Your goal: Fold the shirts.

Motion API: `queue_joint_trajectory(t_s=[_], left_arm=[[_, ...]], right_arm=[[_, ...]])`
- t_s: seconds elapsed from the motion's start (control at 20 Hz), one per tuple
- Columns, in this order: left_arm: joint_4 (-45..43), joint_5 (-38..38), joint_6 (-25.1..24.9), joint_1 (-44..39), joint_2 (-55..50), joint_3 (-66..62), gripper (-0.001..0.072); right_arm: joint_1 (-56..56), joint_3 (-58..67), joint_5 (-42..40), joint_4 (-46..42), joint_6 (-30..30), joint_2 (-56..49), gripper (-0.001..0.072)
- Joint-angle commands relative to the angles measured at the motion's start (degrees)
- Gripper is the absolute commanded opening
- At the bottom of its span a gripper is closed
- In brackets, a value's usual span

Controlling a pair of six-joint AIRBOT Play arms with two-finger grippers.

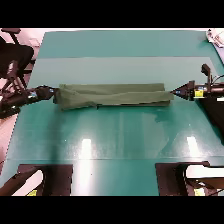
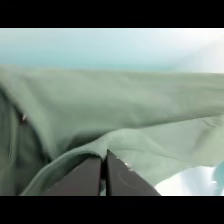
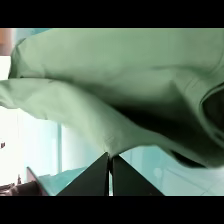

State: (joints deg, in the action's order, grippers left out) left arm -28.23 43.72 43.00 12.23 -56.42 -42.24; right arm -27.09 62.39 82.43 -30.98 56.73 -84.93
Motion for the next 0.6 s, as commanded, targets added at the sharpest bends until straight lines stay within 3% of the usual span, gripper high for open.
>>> queue_joint_trajectory(t_s=[0.0, 0.25, 0.55], left_arm=[[3.7, -12.7, -7.0, -6.4, -3.8, 0.0, 0.0031], [0.6, -11.2, -4.0, -5.0, 2.1, -0.9, 0.0028], [-2.2, -7.7, -7.0, -3.5, 18.0, -0.9, 0.0029]], right_arm=[[1.7, 0.2, -3.8, 0.1, -0.9, -2.3, 0.0023], [1.3, 0.2, -0.7, 1.3, -4.5, 1.1, 0.0023], [1.3, 0.0, -0.4, 1.3, -5.0, 9.4, 0.0023]])
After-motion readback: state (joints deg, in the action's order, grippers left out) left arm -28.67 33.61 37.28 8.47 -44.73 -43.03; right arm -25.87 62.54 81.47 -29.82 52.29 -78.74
